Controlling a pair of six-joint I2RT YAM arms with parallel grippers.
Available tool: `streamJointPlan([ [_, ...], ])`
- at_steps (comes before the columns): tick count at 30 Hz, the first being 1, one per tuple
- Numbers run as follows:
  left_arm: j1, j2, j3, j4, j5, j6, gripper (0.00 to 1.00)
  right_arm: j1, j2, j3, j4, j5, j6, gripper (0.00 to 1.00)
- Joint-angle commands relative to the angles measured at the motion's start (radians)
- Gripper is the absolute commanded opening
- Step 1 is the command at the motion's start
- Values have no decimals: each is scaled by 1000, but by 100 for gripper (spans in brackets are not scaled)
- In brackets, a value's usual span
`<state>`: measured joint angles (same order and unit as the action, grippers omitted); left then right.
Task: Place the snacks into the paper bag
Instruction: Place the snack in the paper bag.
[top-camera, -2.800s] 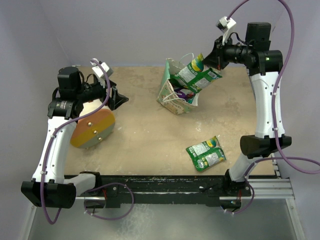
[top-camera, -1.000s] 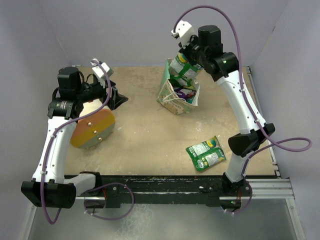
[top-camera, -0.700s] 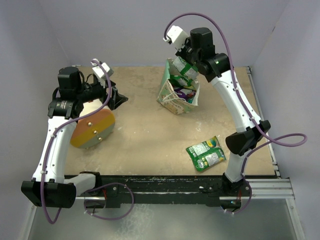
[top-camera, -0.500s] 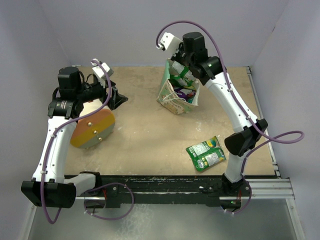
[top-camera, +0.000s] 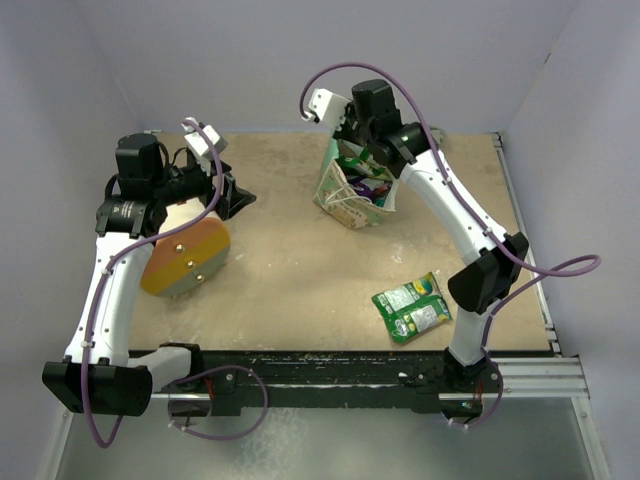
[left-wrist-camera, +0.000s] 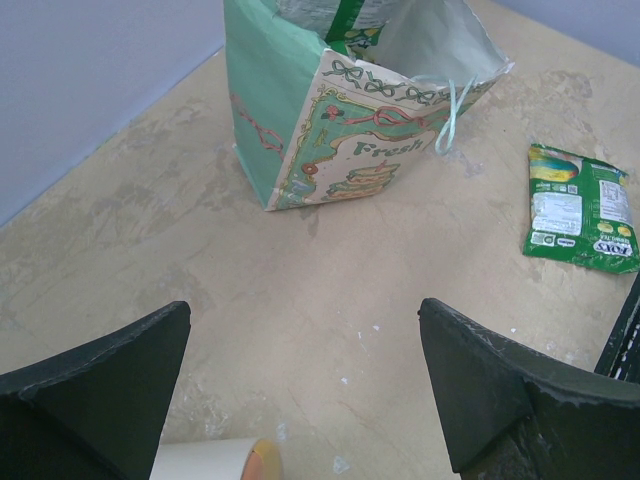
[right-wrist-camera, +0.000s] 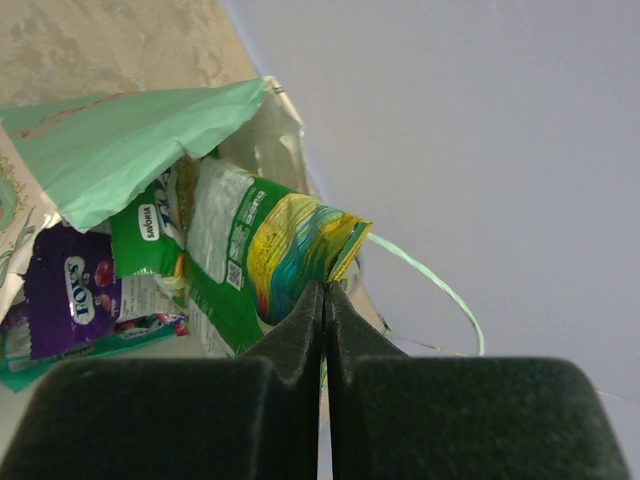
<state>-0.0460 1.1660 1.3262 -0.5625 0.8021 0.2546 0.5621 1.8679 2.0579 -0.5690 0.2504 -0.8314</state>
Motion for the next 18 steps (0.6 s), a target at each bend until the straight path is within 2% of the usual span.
streamJointPlan([
  [1, 8, -11, -4, 26, 4, 22, 99, 1, -26, 0, 36, -89, 34, 0],
  [18, 8, -19, -8, 23, 2, 26, 99, -80, 36, -107, 67, -184, 155, 0],
])
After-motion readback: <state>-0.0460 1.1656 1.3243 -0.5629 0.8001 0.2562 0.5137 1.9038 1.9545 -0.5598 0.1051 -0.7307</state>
